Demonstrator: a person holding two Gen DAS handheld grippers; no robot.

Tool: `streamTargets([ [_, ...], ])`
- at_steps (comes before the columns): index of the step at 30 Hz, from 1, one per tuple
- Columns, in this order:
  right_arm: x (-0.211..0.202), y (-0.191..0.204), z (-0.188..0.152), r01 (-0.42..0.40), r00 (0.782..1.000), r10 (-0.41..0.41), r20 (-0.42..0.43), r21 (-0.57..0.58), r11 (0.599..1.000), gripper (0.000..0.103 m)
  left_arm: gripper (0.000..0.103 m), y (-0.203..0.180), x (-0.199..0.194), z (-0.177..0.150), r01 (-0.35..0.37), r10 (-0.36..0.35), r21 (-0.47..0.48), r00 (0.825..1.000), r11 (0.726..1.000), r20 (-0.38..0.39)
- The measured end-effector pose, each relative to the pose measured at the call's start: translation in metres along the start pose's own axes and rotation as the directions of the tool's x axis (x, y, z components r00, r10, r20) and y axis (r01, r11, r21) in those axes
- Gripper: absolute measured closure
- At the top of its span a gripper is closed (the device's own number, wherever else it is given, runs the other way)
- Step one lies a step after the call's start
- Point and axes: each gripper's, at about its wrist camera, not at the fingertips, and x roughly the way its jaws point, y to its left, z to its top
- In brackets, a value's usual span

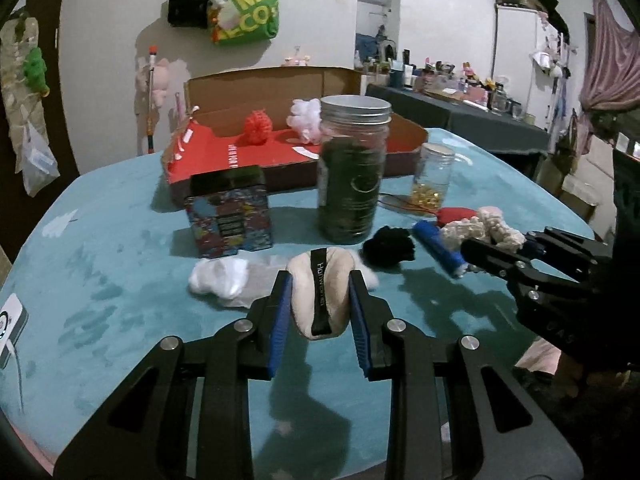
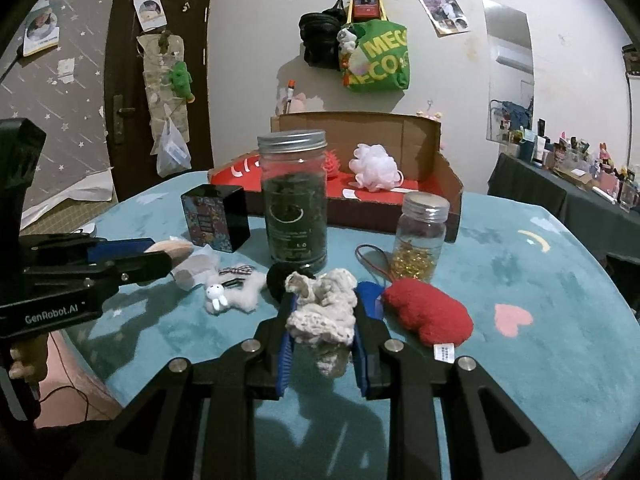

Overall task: Organize soft objects
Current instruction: 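Carry the makeup puff and crochet scrunchie with both tools into the box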

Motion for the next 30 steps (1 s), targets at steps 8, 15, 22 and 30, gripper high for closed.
streamTargets([
  [8,-0.0009,-0.0016,-0.0007,0.001,1.000,-0.001,-0.002,0.003,1.000,0.076,0.077,-0.0021,0.0032,0.0000,0.004,-0.004,0.004,1.000,1.000,-0.010],
  [15,-0.0002,-0.0032,-0.0013,0.001,1.000,-0.001,-0.003,0.005,1.000,0.076,0.077,-0.0003,0.0057,0.0002,0.003,-0.003,0.003,1.000,1.000,-0.017],
  [22,0.0025,-0.0043,-0.0030,-0.001,1.000,0.001,-0.011,0.001,1.000,0.076,0.077,0.0009,0.0081,-0.0001,0.004,-0.004,0.004,1.000,1.000,-0.020],
  [30,0.0021,-0.0048,0.0030,0.007,1.000,-0.007,-0.002,0.002,1.000,0.076,0.077,0.0020,0.0066,0.0063,0.002,-0.002,0.013,1.000,1.000,-0.005],
])
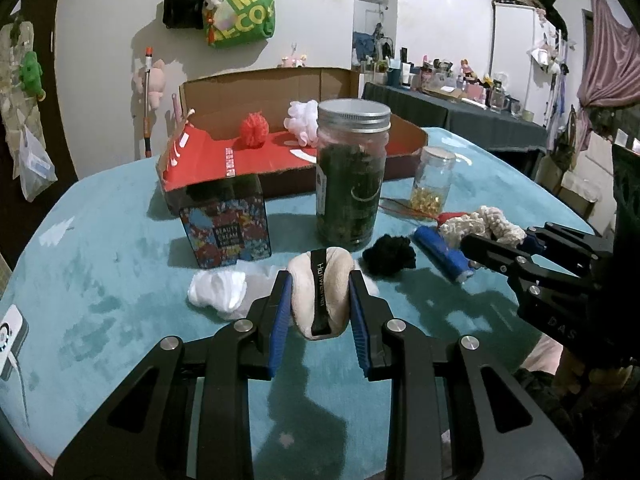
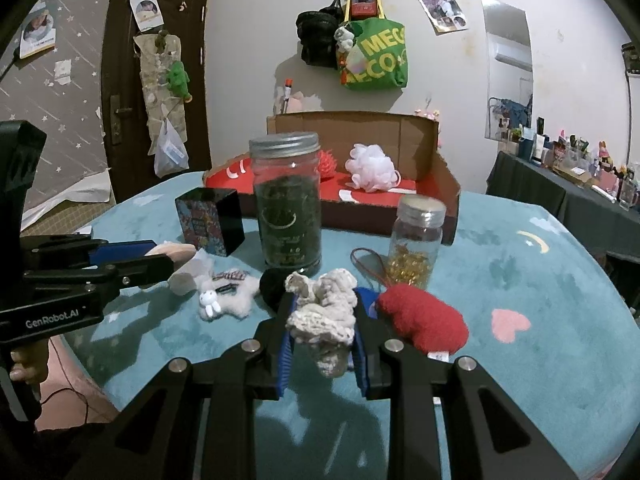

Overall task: Organize soft objects
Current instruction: 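Carry the makeup puff and crochet scrunchie with both tools into the box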

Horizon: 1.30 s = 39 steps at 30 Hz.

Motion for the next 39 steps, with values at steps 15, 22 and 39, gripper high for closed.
streamTargets([
  [15,0.027,-0.011,0.041,0.049,0.994,-0.060,-0.095,-0.114,0.992,0.076,0.077,0.002,0.032,0.048,-0.014,0.025,0.110,0.995,0.994,-0.097],
  [22,0.039,-0.016,0.066,0.034,0.990,-0.057,-0.127,-0.177,0.984,0.076,0.077,0.004,0.043,0.071,0.000,0.023,0.166,0.990,0.986,-0.139],
  [39,0.065,-0.034,0.108,-0.023,0.987,-0.007,-0.159,-0.185,0.983,0.076,0.077,0.029,0.065,0.112,0.031,-0.002,0.153,0.982,0.988,-0.190],
])
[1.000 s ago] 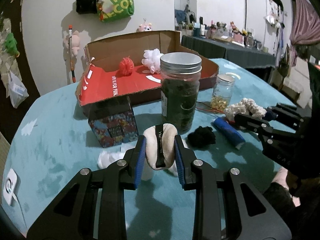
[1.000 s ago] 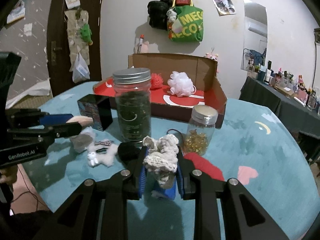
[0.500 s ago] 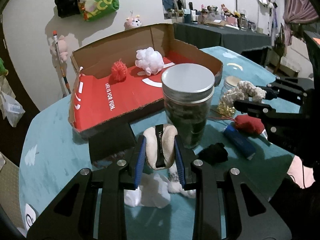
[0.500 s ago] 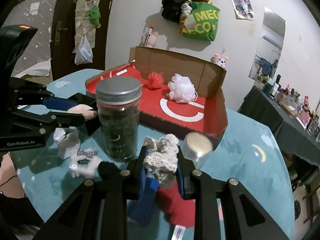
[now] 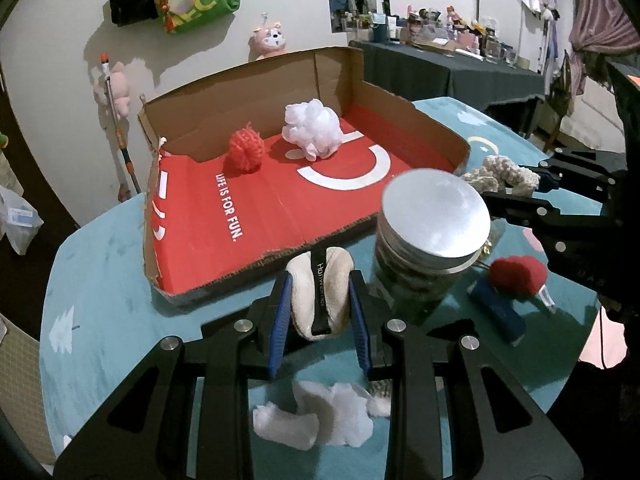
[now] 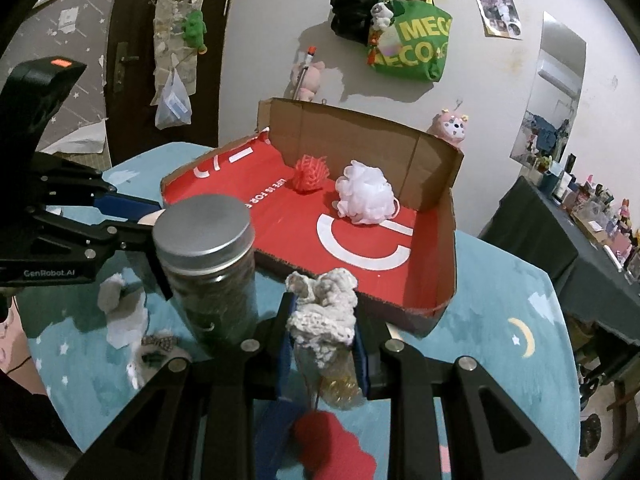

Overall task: Organize soft objects
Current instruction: 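Carry the makeup puff and crochet scrunchie with both tools into the box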

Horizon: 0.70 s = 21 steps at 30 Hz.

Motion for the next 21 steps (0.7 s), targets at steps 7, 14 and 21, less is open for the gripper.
streamTargets([
  [7,0.014,-0.023,0.020,-0.091,0.996,0.092,-0.018,0.067,0.994,0.076,0.077,0.013,0.006,0.016,0.045,-0.045,-0.021,0.999,0.999,0.003],
  [14,0.033,-0.041,0.045,-0.183,0.981,0.189,-0.049,0.109,0.977,0.076,0.077,0.027,0.022,0.040,0.112,-0.113,-0.035,0.994,0.993,-0.015],
  [21,0.070,-0.056,0.077,-0.223,0.963,0.237,-0.127,0.116,0.968,0.076,0.077,0.046,0.048,0.075,0.169,-0.171,-0.044,0.984,0.985,-0.052],
])
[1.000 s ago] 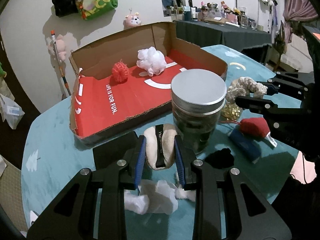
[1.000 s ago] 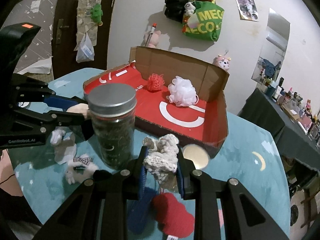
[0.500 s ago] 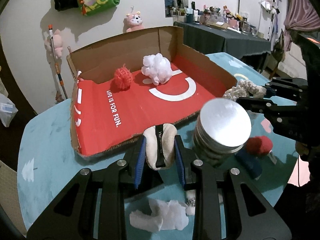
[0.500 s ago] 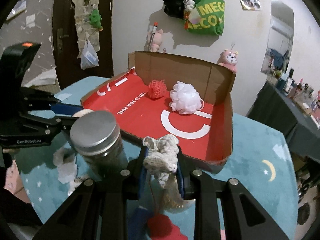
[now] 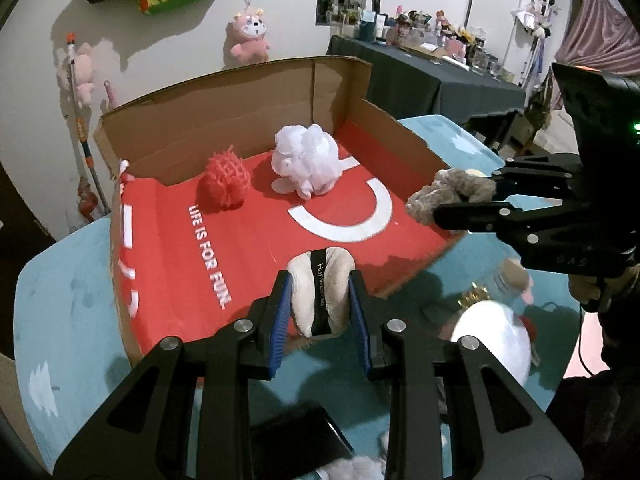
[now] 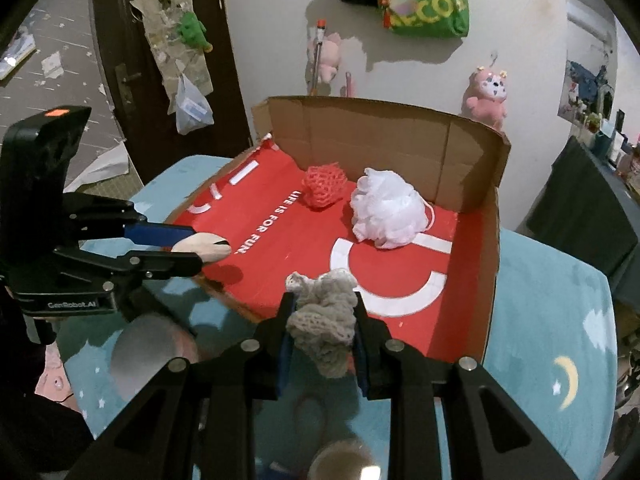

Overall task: Organize soft objects
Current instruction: 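Carry the makeup puff and crochet scrunchie with both tools into the box, then open both tools to release the puff and scrunchie in the box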

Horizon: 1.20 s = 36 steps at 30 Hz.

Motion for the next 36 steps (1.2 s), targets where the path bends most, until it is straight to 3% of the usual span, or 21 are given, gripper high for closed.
streamTargets([
  [8,0.060,-0.034,0.038,0.045,0.985,-0.041,-0.169,0.022,0.999,0.076,0.077,0.035,0.053,0.035,-0.061,0.059,-0.011,0.991,0.998,-0.117],
  [18,0.129,-0.071,0.051,0.189,0.929,-0.178,-0.325,0.004,0.982,0.076,0.077,0.079,0.112,0.047,-0.172,0.159,-0.034,0.956,0.985,-0.246],
  [23,0.138,-0.080,0.049,0.225,0.916,-0.212,-0.341,-0.001,0.974,0.075,0.077,0.092,0.129,0.046,-0.203,0.183,-0.043,0.942,0.978,-0.280],
  [32,0.142,-0.080,0.050,0.235,0.909,-0.231,-0.347,-0.031,0.972,0.069,0.073,0.090,0.134,0.046,-0.205,0.189,-0.037,0.947,0.978,-0.261],
  [34,0.147,-0.080,0.052,0.244,0.904,-0.245,-0.350,-0.048,0.969,0.068,0.069,0.089,0.133,0.045,-0.205,0.189,-0.036,0.947,0.978,-0.259],
  [35,0.148,-0.079,0.051,0.245,0.903,-0.248,-0.350,-0.056,0.968,0.066,0.058,0.089,0.134,0.045,-0.204,0.188,-0.036,0.948,0.978,-0.258],
  [36,0.149,-0.078,0.052,0.244,0.903,-0.249,-0.351,-0.061,0.968,0.066,0.055,0.091,0.134,0.045,-0.203,0.187,-0.036,0.948,0.978,-0.258],
])
